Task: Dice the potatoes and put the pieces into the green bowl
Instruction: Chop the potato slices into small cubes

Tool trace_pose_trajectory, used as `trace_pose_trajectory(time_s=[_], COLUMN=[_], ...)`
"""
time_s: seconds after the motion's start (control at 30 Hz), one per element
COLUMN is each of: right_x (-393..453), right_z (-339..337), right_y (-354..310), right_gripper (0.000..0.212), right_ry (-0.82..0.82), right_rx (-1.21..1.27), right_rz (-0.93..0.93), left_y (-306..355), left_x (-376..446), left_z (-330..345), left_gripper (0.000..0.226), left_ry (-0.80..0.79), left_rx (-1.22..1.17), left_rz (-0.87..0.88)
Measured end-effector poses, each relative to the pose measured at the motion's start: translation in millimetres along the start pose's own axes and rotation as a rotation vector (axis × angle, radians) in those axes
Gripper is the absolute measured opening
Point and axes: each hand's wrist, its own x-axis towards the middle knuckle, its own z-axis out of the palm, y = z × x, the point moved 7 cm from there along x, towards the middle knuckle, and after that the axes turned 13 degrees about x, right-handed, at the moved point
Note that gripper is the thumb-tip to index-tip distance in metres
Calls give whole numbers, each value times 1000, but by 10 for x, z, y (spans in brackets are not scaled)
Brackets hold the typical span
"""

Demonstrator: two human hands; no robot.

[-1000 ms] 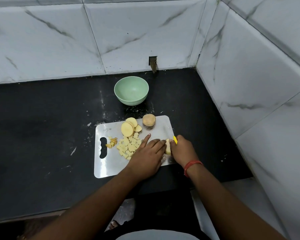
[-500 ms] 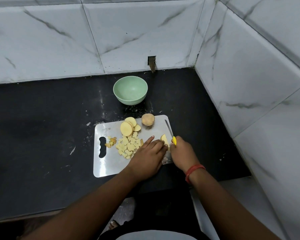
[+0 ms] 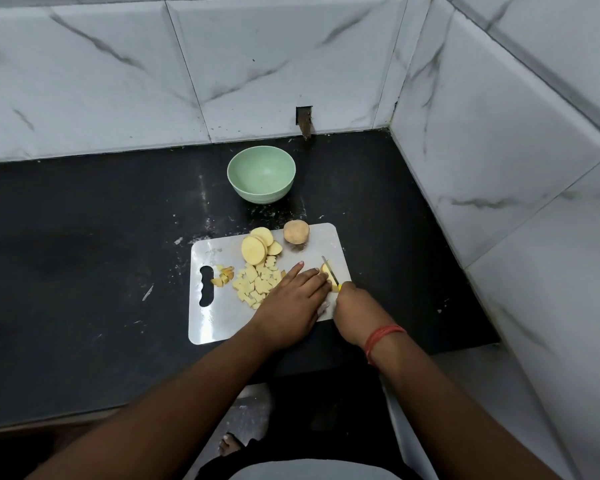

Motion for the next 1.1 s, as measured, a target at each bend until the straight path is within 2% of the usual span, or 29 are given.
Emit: trace_pose_trajectory(time_s=[0.17,0.23,0.3,0.33,0.4,0.5,0.57,0.63,0.67,0.7,0.73,0.8,0.83,0.93,1.03,1.07,1.1], right_x=[36,70,33,-76,-138,-97,-43,-47,-53,-45,-77,-147,-202,-418,-359,-325,-271], right_z=[120,136,120,70,31,71,89,70,63,79,127,171,150,154,140,109,136], right_y=[54,-24,-161,-244,-293,-255,-191,-152,-135,-131,-156,-219,-218,-250,-206,-190,-133], right_gripper=[39,39,38,35,13,14,26,31,32,32,33,34,35,39,38,38,37], right_ry=[-56,-78,-185,-260,-348,-322,-259,-222,-192,-144,-188,-239,-283,-429,-400,-348,-339], right_rx=[-56,-115,-162,-227,-471,-510,-451,-221,-196,-283,-466,-578,-507,-751,-727,-599,-586], right_rz=[128,50,-13,-8,0,-89,-138,-115,-112,-187,-281,-352,-249,-200,-145,-63,-86], left_y=[-2,-2,-14,-24,-23,12,23,10,-1,-5,-6,14,35,87,116,115,110], left_x=[7,11,14,14,15,21,15,8,9,18,30,44,39,-2,-7,-5,-4], left_z=[-35,-32,-13,-5,0,-5,16,42,48,45,37,20,14,-11,-35,-36,-32], left_gripper=[40,40,41,41,46,52,50,48,47,46,46,46,46,45,43,43,42], left_ry=[9,9,-6,-16,-38,-66,-78,-96,-104,-108,-109,-108,-103,-83,-71,-72,-75], left_rx=[26,31,35,41,70,110,124,132,134,134,134,133,132,120,92,88,88], left_rz=[21,21,12,10,21,19,6,-9,-15,-19,-17,0,10,13,1,1,0])
